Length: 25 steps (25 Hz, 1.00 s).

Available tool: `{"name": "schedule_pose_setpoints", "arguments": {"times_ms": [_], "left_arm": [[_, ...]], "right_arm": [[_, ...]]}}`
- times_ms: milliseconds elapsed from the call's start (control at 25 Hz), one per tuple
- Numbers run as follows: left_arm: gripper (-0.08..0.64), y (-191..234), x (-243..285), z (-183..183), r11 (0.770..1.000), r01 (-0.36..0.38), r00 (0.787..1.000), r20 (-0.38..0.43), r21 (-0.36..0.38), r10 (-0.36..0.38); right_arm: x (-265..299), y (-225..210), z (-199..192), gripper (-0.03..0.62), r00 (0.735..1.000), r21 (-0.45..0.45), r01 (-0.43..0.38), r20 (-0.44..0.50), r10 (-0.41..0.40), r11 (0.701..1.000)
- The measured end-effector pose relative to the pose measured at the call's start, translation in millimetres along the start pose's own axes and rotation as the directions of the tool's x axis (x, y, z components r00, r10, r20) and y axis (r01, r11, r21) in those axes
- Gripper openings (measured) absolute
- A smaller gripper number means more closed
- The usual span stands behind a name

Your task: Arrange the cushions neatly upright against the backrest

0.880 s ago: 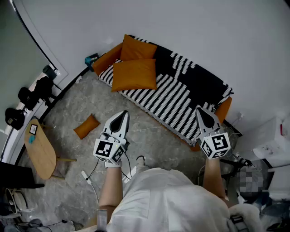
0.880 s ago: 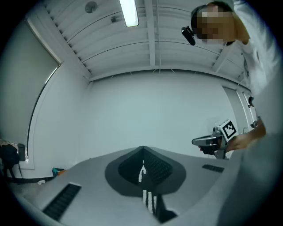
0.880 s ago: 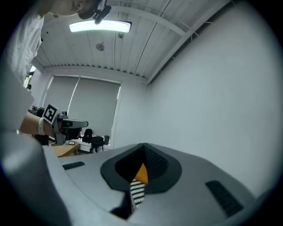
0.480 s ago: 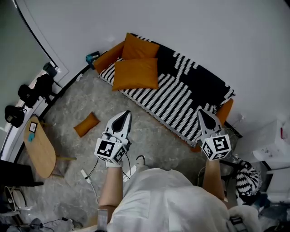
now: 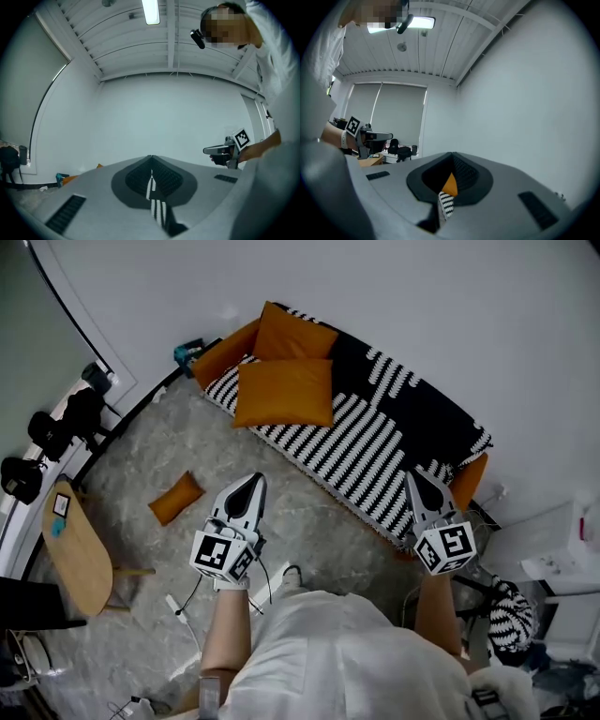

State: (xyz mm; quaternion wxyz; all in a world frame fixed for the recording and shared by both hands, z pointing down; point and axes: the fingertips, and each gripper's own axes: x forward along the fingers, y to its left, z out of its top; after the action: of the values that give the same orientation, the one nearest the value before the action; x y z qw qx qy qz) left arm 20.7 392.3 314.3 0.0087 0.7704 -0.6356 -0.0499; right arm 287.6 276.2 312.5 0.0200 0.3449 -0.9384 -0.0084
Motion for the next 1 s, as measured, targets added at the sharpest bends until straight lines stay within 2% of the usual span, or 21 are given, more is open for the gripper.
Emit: {"name": "schedule_pose_setpoints", "arguments": {"times_ms": [280,600,800,1000], "left_arm": [[0.015,70.6,13.4,4.7,1.000,0.023,1.000,0.011,0.009,-0.023],[0.015,120.1,40.2,-0.8,0.998,0.062,0.998,0.009,0.000,-0.062],[0.015,156.4,77.9,-9.3,0.998,0.064,0.998,-0.001,0.000,-0.064],[0.015,193.8,136.9,-19.4,0.998,0.067,0.997,-0.030,0.001,-0.067]], "right_arm": [[61.2,7.6,0.9,0.008,0.999,0.024,0.052,0.007,-0.053,0.998],[118.4,14.8,-11.5,0.008,0.998,0.046,0.068,-0.021,-0.067,0.997],[169.1,-1.1,-20.9,0.008,0.997,0.056,0.068,-0.030,-0.066,0.996],[238.1,-36.5,-29.8,0.008,0.998,0.082,0.067,-0.022,-0.065,0.994]]}}
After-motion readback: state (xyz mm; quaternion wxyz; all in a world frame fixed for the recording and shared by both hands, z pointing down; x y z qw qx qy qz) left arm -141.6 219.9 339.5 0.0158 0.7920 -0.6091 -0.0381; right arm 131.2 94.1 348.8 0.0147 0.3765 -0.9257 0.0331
